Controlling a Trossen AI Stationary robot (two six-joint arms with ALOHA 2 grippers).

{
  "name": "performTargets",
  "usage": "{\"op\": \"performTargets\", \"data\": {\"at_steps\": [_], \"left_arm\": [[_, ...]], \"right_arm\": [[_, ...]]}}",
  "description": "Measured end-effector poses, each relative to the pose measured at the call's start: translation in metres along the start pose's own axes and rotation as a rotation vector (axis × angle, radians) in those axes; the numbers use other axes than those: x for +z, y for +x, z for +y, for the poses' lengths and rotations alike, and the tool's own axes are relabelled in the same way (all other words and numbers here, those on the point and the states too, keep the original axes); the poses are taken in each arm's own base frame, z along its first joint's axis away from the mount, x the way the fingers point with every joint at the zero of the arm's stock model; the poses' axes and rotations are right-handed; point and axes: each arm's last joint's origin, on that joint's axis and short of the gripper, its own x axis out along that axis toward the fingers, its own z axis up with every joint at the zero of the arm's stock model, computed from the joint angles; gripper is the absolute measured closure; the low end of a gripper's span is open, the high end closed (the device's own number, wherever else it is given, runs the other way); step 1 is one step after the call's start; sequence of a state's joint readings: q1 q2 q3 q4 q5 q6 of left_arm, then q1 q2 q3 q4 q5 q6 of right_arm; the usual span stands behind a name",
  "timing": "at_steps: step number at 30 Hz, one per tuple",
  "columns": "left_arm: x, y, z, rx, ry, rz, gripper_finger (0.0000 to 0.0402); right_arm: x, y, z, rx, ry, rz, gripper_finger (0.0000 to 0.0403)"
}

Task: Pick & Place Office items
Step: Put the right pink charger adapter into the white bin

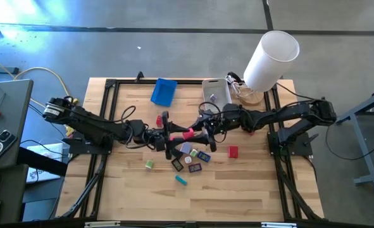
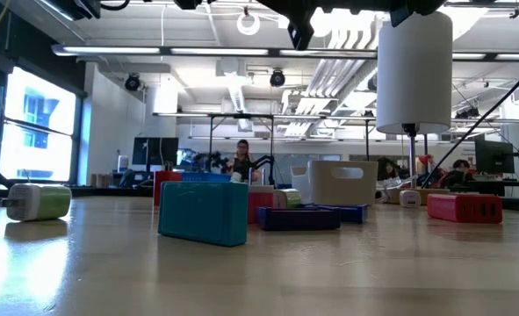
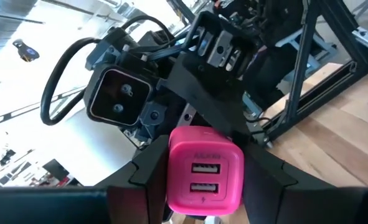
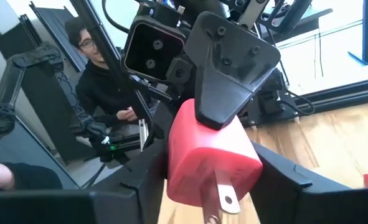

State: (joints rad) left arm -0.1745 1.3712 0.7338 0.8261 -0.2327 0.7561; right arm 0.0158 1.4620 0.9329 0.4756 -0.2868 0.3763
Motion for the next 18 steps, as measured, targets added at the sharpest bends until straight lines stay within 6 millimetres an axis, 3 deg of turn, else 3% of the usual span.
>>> {"op": "performTargets", "data": {"at_steps": [4,12,18], "left_arm": [[-0.002,0.0,-0.002,-0.018,0.012,0.018,0.0256],[-0.005,0.0,-0.003,-0.032,0.003,0.05,0.0256],[-0.01,0.0,-0.006,-0.017,0.043,0.119,0.0256]], "right_arm": [[0.0,0.0,0.0,-0.001,0.005,0.0,0.0235],[0.003,-0.002,-0.005,-0.035,-0.016,-0.029,0.0198],[0.009,-0.003,-0.004,-0.007,-0.029,-0.063,0.0201]]}}
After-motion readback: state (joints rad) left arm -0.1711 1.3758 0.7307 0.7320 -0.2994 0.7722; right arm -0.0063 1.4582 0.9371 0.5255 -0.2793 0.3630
